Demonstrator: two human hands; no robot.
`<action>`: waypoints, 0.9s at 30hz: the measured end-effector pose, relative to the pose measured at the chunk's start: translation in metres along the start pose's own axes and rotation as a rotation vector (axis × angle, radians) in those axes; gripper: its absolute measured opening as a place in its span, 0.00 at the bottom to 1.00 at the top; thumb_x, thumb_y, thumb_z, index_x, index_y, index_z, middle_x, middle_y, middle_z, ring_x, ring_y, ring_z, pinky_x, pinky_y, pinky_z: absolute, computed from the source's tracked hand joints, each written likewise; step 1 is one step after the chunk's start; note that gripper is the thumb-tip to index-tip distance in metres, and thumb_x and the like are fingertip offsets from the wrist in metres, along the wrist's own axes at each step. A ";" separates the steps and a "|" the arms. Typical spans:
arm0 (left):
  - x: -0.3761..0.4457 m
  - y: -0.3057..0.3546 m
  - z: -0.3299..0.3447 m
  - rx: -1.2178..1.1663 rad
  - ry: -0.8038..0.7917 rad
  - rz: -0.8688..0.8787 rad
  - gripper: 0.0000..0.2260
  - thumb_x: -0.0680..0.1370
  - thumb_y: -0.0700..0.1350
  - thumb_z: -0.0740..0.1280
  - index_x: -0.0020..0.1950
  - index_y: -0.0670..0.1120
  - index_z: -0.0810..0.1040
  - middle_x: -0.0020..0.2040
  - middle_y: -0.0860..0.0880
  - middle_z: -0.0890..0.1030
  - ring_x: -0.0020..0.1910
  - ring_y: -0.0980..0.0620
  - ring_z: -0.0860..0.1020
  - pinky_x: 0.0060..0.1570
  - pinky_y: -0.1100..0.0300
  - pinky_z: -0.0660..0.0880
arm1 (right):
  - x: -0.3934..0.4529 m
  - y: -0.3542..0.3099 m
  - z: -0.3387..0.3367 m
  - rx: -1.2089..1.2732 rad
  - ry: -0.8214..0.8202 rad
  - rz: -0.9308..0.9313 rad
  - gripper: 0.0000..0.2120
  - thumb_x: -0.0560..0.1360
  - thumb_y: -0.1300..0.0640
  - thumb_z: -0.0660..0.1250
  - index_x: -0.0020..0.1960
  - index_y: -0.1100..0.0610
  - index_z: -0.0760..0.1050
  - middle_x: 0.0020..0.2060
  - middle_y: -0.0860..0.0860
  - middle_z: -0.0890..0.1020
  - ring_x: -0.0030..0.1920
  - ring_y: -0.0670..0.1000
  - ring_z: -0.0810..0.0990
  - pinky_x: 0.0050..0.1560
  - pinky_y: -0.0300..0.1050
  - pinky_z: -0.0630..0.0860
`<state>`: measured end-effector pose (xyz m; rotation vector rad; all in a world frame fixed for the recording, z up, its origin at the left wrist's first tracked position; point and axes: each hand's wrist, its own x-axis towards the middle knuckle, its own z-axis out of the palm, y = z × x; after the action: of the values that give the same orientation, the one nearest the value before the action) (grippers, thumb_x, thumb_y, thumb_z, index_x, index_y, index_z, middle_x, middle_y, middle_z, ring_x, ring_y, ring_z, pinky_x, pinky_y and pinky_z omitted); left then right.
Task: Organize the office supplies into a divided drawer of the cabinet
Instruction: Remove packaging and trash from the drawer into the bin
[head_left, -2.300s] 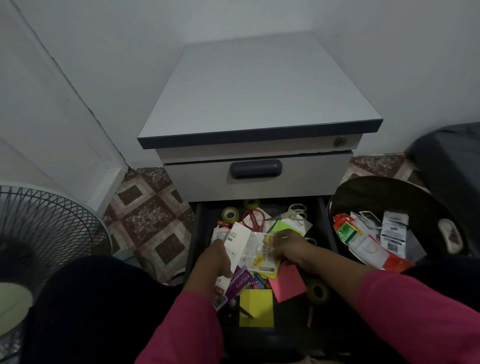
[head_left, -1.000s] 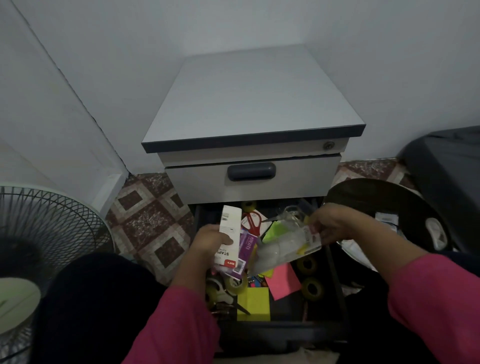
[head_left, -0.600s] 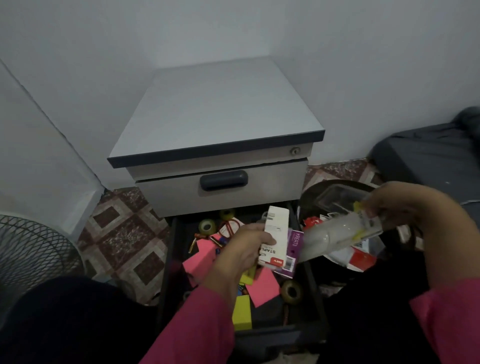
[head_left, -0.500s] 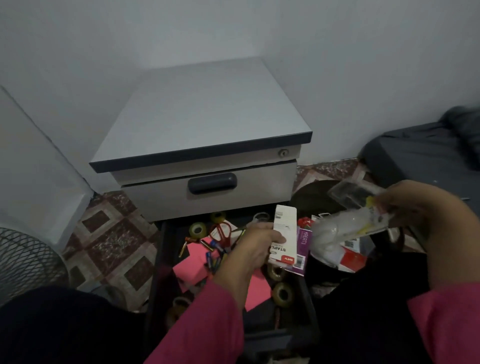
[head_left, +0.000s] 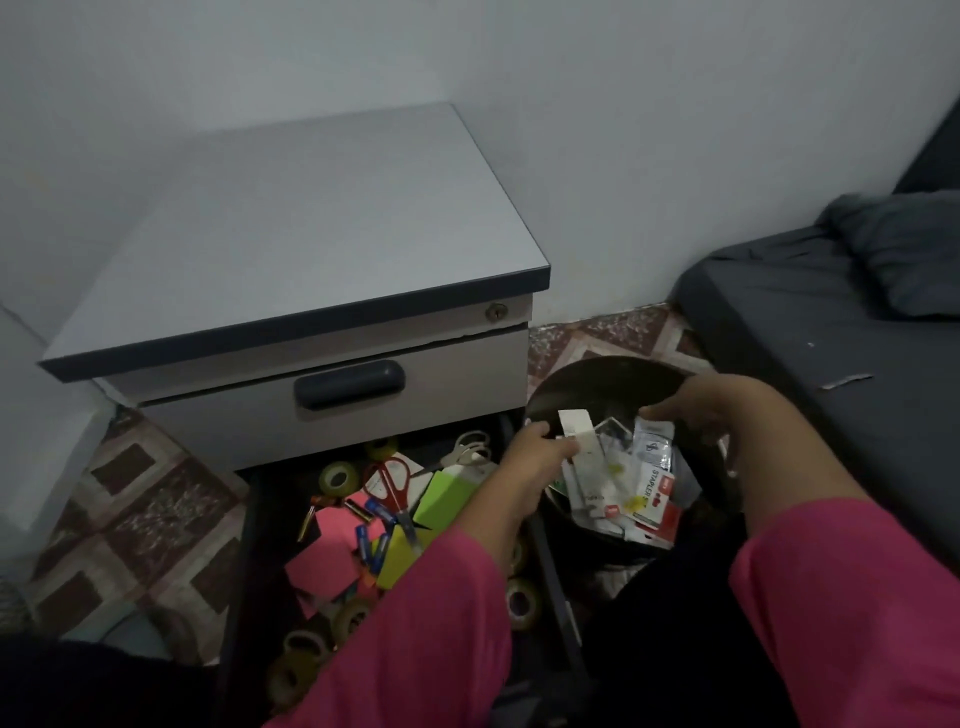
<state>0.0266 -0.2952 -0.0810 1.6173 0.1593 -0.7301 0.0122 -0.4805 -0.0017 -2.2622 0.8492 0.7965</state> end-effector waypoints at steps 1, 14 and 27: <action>-0.003 -0.004 -0.007 -0.013 0.002 -0.006 0.25 0.78 0.36 0.66 0.73 0.38 0.63 0.59 0.43 0.76 0.51 0.50 0.76 0.52 0.59 0.73 | 0.002 -0.001 0.001 0.003 0.000 -0.020 0.34 0.74 0.46 0.69 0.72 0.64 0.63 0.66 0.62 0.72 0.62 0.63 0.74 0.46 0.57 0.72; -0.076 -0.063 -0.119 -0.132 0.122 -0.033 0.08 0.78 0.33 0.62 0.57 0.39 0.72 0.44 0.43 0.79 0.39 0.50 0.77 0.36 0.66 0.76 | -0.022 -0.039 0.067 -0.145 -0.062 -0.254 0.20 0.79 0.49 0.64 0.66 0.59 0.72 0.57 0.55 0.77 0.55 0.55 0.77 0.54 0.53 0.76; -0.088 -0.110 -0.195 0.552 0.452 0.007 0.15 0.77 0.35 0.61 0.64 0.40 0.74 0.57 0.41 0.78 0.53 0.44 0.78 0.45 0.59 0.72 | -0.039 -0.071 0.182 -0.400 -0.021 -0.536 0.14 0.76 0.56 0.65 0.60 0.59 0.78 0.57 0.57 0.79 0.56 0.55 0.78 0.52 0.45 0.75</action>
<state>-0.0271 -0.0646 -0.1251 2.2987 0.2946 -0.4054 -0.0191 -0.2969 -0.0706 -2.6414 0.0449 0.7758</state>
